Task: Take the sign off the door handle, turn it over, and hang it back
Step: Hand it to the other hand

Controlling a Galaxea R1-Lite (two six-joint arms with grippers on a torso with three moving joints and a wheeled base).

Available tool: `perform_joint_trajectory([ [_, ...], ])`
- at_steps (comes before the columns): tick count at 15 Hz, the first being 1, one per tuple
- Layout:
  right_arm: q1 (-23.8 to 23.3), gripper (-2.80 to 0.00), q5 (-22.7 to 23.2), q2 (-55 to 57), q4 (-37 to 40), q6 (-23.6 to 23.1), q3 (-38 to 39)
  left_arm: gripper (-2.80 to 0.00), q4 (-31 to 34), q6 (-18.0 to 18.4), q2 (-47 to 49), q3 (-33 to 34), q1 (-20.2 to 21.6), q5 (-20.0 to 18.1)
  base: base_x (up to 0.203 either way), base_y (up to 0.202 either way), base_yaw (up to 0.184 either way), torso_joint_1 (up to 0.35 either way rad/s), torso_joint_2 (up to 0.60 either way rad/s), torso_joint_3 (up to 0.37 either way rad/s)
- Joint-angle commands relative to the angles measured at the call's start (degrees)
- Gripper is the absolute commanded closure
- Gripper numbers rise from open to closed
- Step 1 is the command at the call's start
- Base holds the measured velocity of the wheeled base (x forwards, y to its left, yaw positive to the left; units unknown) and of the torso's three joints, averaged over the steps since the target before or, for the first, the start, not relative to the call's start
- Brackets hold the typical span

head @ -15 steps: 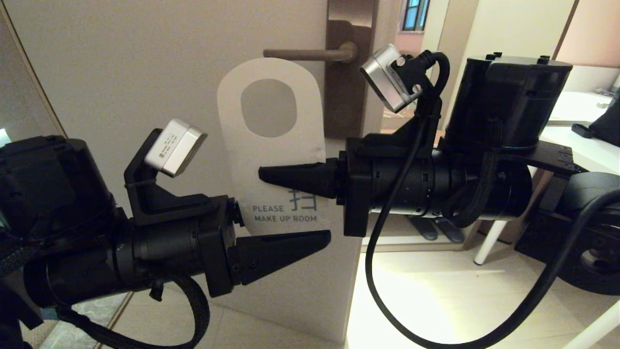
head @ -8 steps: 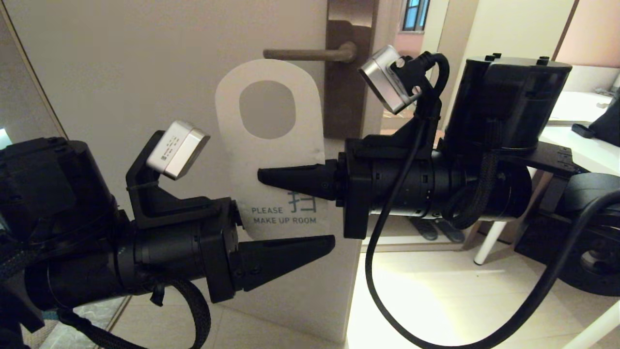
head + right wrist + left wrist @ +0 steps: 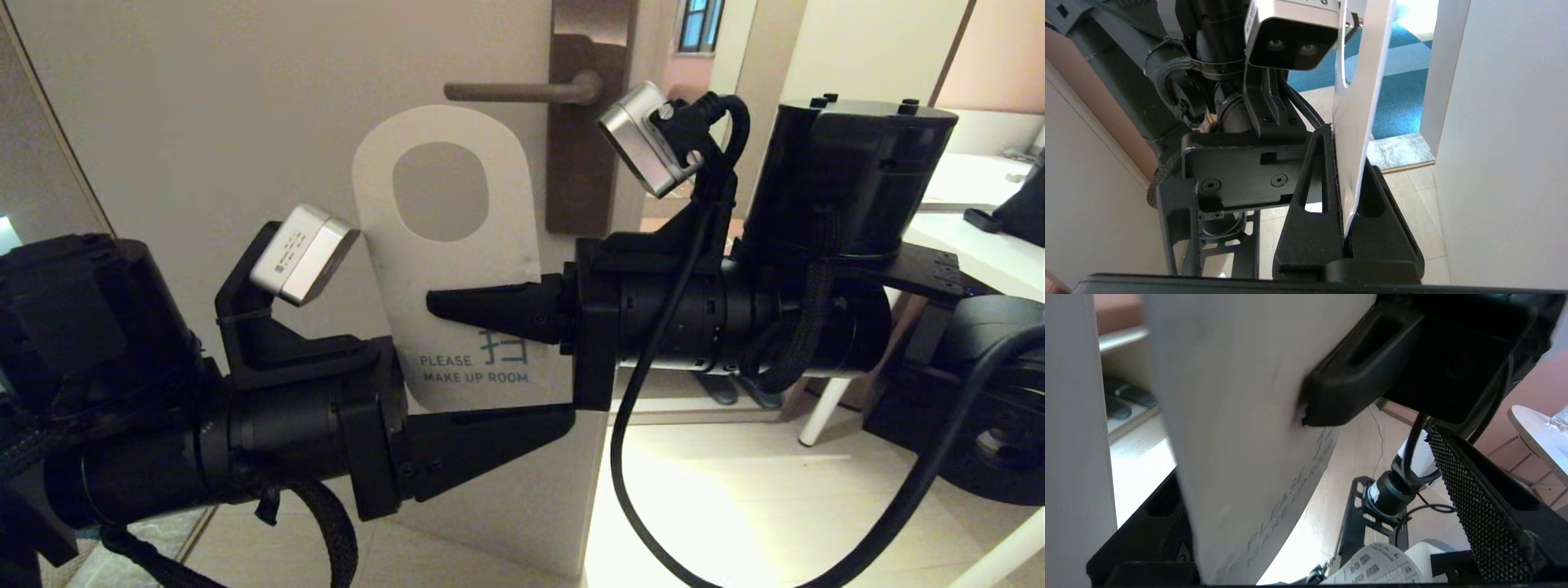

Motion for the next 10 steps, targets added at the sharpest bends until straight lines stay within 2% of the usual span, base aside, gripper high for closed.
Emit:
perform_joint_trajectory([
  [1,0.04,0.00,0.27,0.06,-0.18,0.00,0.01,-2.80,-0.92,-0.16,0.13,0.07,-0.03,-0.21,0.000,0.000,0.000,0.000,0.00,0.000],
  [2,0.04,0.00,0.27,0.06,-0.18,-0.02,0.01,0.00,-1.35,-0.16,0.21,0.16,-0.03,-0.21,0.000,0.000,0.000,0.000,0.00,0.000],
  [6,0.22,0.00,0.27,-0.23,-0.18,-0.10,0.36,0.00,-1.98,-3.30,-0.57,0.25,-0.56,-0.16,0.000,0.000,0.000,0.000,0.00,0.000],
  [10,0.31,0.00,0.18,-0.47,-0.18,-0.19,0.71,0.00,-1.98,-3.32,-0.93,0.25,-0.65,-0.12,0.000,0.000,0.000,0.000,0.00,0.000],
])
